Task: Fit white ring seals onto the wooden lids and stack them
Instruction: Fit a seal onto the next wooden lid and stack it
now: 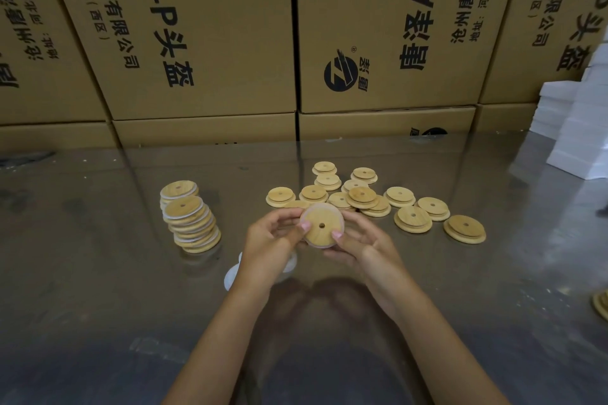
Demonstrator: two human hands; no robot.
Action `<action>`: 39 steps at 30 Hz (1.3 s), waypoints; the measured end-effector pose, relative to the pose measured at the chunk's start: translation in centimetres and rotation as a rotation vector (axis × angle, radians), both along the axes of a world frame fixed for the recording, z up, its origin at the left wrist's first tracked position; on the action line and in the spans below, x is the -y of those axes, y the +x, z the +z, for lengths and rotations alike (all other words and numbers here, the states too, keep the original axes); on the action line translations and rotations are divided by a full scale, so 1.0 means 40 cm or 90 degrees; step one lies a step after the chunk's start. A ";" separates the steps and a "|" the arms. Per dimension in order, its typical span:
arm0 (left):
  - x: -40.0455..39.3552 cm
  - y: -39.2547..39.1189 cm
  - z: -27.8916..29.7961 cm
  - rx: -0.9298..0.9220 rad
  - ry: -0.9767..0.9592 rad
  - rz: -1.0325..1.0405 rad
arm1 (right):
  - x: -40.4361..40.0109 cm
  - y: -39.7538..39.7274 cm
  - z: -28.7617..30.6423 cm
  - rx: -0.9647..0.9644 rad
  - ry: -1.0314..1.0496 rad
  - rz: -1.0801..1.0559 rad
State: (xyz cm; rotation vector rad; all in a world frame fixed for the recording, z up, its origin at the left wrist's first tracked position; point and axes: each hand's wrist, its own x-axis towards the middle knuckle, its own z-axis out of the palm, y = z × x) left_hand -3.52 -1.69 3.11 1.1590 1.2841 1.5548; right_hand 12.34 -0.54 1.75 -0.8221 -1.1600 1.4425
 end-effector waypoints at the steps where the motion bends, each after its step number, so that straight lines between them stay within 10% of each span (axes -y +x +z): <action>1: 0.001 -0.003 0.002 0.033 -0.011 0.012 | 0.000 0.000 0.000 0.007 -0.008 -0.008; 22: -0.006 -0.239 0.017 0.450 0.108 0.473 | -0.008 -0.003 -0.014 0.106 -0.063 -0.028; 30: -0.008 -0.236 0.010 0.406 0.110 0.513 | -0.001 -0.004 -0.007 0.121 -0.067 -0.029; 39: 0.003 -0.216 0.002 -0.040 0.107 0.701 | 0.004 -0.007 -0.002 0.137 -0.070 -0.032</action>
